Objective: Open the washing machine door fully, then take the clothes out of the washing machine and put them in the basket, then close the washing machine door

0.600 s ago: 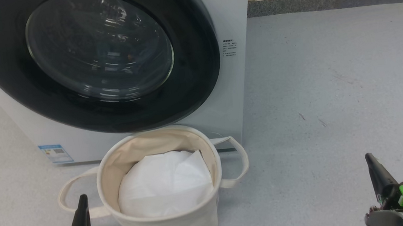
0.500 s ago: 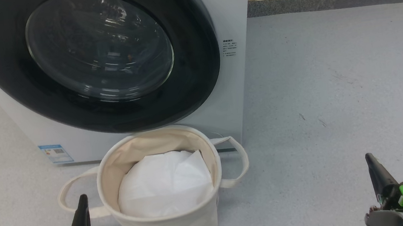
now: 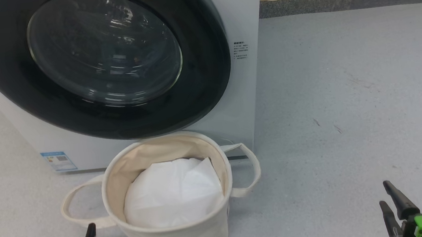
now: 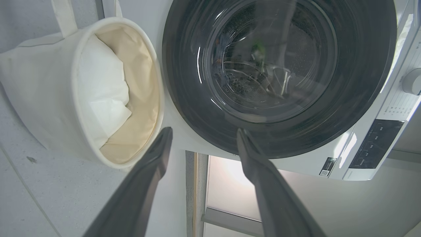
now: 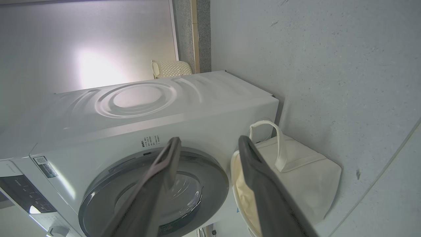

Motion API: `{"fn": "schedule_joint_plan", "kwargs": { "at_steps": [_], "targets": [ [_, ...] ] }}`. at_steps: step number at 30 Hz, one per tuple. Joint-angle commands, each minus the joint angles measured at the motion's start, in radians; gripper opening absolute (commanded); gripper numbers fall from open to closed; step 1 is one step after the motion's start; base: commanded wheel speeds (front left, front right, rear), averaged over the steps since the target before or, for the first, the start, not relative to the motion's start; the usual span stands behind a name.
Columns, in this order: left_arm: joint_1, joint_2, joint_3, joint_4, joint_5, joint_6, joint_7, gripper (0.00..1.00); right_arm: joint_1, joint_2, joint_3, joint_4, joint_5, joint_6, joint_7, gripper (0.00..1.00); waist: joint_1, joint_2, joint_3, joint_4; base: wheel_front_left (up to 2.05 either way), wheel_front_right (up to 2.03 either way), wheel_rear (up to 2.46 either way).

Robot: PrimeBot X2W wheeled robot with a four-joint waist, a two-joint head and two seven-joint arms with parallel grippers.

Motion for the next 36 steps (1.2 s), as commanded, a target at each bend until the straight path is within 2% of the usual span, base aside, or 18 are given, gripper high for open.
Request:
{"fn": "schedule_joint_plan", "kwargs": {
  "at_steps": [1,4,9,21,26,36],
  "targets": [
    [-0.041,0.007,0.003,-0.032,0.001,0.005,-0.002,1.0,-0.038,-0.002,0.003,-0.032,0.0,0.0,-0.007,1.0,0.0005,0.0,0.0,0.001,0.0,0.0,0.0],
    [-0.049,0.009,0.005,-0.032,0.002,0.01,-0.004,1.0,-0.046,-0.003,0.006,-0.029,0.002,0.0,-0.015,1.0,0.0022,0.0,-0.002,0.003,0.0,0.0,0.0],
    [-0.061,0.013,0.006,-0.034,0.004,0.018,-0.005,1.0,-0.061,-0.003,0.015,-0.026,0.004,0.0,-0.027,1.0,0.0002,0.0,-0.001,0.006,0.0,0.0,0.0],
    [-0.088,0.031,0.0,-0.055,0.033,0.021,-0.015,1.0,-0.09,-0.015,0.044,-0.053,-0.017,0.0,-0.057,1.0,0.0,0.0,0.002,0.013,0.0,0.0,0.0],
    [-0.093,0.05,-0.013,-0.066,0.073,0.015,-0.029,1.0,-0.102,-0.028,0.067,-0.069,-0.061,0.0,-0.076,1.0,0.0,0.0,0.002,0.016,0.0,0.0,0.0],
    [-0.106,0.092,-0.067,-0.076,0.214,0.004,-0.096,1.0,-0.121,-0.056,0.124,-0.098,-0.248,0.0,-0.111,1.0,0.0,0.0,0.002,0.024,0.0,0.0,0.0]
  ]
}}
